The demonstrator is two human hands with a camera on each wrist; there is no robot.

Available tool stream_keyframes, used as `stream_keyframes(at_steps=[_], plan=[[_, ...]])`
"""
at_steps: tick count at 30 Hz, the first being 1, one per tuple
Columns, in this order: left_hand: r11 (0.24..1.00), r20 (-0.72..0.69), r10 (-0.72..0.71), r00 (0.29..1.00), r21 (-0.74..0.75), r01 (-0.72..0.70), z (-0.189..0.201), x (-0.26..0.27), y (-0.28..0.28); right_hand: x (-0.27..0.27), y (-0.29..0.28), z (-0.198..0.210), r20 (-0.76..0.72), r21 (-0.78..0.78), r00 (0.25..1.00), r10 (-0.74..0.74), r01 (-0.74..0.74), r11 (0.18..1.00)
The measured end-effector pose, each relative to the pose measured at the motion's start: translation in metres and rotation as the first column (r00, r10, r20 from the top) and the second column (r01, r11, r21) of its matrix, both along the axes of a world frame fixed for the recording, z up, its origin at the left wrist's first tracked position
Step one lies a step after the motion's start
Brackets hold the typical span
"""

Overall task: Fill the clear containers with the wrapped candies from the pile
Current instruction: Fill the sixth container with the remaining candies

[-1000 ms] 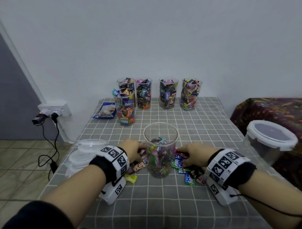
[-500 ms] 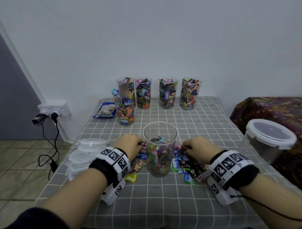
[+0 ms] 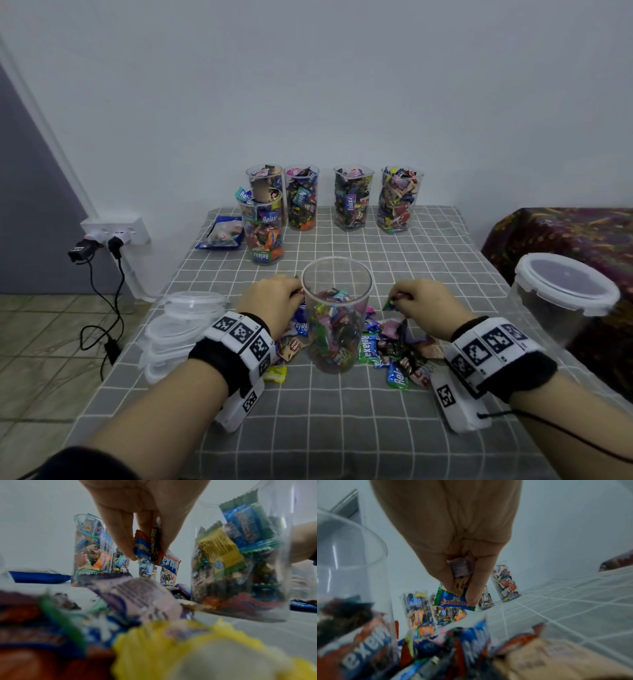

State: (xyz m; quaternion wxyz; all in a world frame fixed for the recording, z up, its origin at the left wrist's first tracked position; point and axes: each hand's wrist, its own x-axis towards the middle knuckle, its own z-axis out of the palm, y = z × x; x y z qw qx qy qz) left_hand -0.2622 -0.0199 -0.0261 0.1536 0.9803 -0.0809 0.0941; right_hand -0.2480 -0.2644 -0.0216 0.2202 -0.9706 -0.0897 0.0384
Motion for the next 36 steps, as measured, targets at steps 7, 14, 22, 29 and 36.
stream_keyframes(at_steps=[7,14,22,29,36], plan=[[1.000,0.010,0.006,1.000,-0.028,-0.006,0.000,-0.001,-0.001,-0.006,0.008,0.036,0.241,0.268,0.970,-0.040,-0.027,0.963],[0.999,0.026,0.000,1.000,-0.045,0.001,-0.001,-0.001,-0.001,-0.024,0.044,0.070,0.485,0.309,0.871,0.077,-0.254,0.917],[0.997,0.035,-0.012,0.999,-0.076,0.015,-0.005,0.000,0.000,-0.031,0.070,0.057,0.481,0.001,0.823,0.302,-0.345,0.939],[0.992,0.039,-0.021,0.999,-0.123,0.026,-0.008,0.000,-0.001,-0.030,0.071,0.048,0.523,0.136,0.820,0.233,-0.350,0.927],[0.990,0.045,0.009,0.999,-0.138,-0.002,-0.007,-0.002,0.000,-0.039,0.058,0.020,0.222,0.577,0.971,0.093,-0.207,0.790]])
